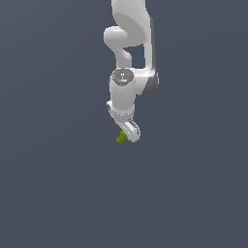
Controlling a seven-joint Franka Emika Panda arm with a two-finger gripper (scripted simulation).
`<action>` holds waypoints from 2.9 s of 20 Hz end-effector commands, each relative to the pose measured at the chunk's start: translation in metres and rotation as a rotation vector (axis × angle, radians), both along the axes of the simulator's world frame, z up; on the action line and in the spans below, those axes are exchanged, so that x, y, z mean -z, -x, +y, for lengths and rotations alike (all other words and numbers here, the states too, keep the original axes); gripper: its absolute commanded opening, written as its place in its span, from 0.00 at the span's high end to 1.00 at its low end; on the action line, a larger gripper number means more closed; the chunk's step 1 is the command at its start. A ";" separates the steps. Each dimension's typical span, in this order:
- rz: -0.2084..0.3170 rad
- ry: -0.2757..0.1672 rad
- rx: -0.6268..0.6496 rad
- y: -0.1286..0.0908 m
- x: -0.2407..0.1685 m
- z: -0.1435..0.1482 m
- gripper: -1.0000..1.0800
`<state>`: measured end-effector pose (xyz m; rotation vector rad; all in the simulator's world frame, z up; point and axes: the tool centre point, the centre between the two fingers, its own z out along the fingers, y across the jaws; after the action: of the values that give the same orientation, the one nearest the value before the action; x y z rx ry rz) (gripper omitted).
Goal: Pick up the object and move it to a goal position.
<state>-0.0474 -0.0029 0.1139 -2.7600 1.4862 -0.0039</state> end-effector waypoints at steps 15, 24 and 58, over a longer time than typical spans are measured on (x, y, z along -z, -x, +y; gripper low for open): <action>0.006 0.003 0.343 0.022 0.021 0.002 0.04; 0.006 0.004 0.373 0.024 0.023 0.002 0.04; 0.005 0.003 0.378 0.020 0.063 0.006 1.00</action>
<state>-0.0701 0.0011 0.0464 -2.4370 1.9832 0.0012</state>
